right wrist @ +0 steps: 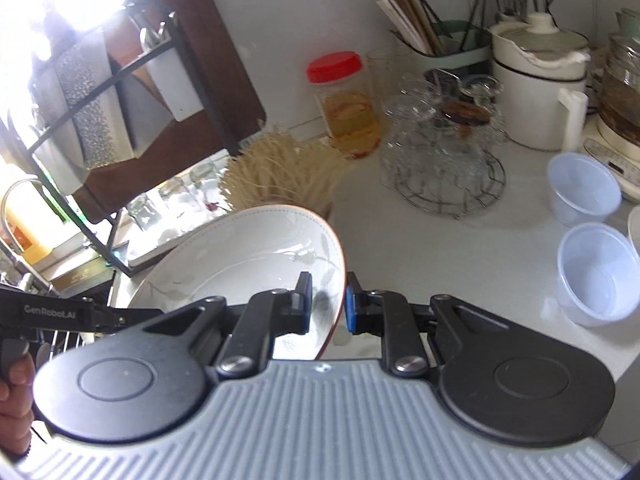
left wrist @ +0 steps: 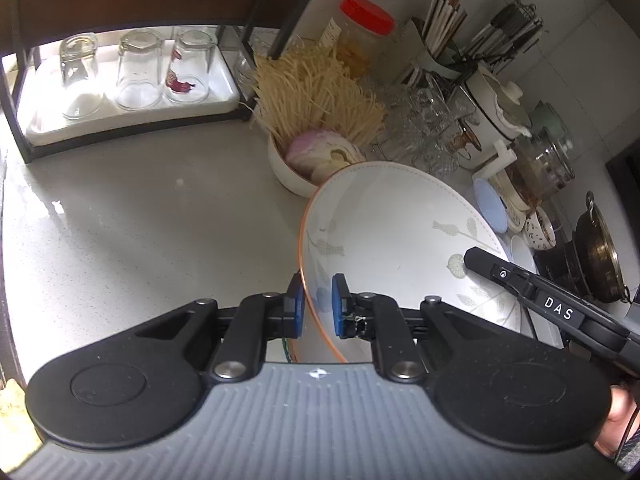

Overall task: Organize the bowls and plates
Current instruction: 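Lift the second white plate with both grippers and carry it to the plate stack, then lower the second white plate onto the stack and open both grippers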

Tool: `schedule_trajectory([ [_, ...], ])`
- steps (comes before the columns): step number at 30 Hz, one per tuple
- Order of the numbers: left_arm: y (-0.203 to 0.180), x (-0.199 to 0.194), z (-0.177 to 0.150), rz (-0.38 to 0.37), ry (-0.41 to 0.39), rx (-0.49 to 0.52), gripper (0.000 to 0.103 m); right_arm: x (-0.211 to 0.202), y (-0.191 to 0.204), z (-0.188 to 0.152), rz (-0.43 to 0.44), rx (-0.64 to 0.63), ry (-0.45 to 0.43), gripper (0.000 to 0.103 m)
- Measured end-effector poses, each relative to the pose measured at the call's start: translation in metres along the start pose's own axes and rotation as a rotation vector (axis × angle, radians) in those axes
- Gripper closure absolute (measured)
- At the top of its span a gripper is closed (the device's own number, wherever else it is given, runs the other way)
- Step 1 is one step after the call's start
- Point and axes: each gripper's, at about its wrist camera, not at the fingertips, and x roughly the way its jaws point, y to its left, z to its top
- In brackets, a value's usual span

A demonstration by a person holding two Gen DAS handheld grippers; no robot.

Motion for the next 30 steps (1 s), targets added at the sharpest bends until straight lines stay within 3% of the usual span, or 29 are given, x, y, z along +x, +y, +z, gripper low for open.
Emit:
schedule_trajectory([
  [18,-0.013,0.062,-0.018,0.076,0.180,0.012,0.087,0.023,-0.039,-0.046,-0.042,0.042,0.072,0.084],
  [30,-0.018,0.084,-0.021,0.073,0.228,0.011,0.086,0.032,-0.042,-0.049,-0.106,-0.013,0.068,0.084],
])
